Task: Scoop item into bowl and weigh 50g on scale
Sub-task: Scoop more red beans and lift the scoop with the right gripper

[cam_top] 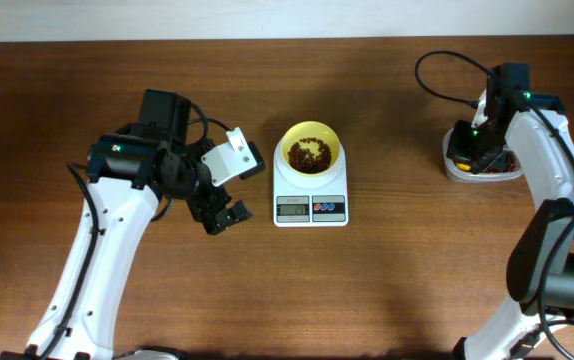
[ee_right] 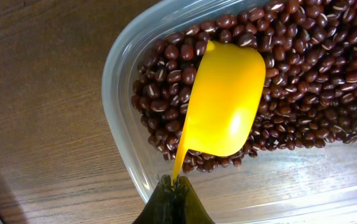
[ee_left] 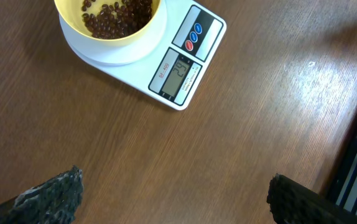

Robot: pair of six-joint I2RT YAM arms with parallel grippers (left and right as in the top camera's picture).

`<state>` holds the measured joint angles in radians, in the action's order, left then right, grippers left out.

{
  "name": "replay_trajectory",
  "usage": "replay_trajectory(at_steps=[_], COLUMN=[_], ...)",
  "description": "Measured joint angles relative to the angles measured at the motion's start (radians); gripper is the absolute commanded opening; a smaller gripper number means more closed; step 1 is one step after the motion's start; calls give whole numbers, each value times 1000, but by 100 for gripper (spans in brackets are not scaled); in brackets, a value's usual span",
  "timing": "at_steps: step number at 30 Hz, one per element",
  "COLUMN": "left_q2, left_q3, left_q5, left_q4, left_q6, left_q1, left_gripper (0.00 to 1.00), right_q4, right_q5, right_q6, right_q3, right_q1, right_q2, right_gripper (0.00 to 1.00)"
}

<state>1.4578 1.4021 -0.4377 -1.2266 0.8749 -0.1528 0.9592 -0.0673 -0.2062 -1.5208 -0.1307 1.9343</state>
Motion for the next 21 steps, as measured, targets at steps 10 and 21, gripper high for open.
replay_trajectory(at_steps=[10, 21], left_q2=[0, 0], left_q3=[0, 0], left_q5=[0, 0], left_q4=[0, 0], left_q6=[0, 0], left_q1=[0, 0], left_gripper=[99, 99], right_q4=[-11, -11], right_q5=[-5, -5], right_q6=[-1, -1], right_q3=[1, 1], right_q1=[0, 0], right_q2=[0, 0], right_gripper=[4, 4])
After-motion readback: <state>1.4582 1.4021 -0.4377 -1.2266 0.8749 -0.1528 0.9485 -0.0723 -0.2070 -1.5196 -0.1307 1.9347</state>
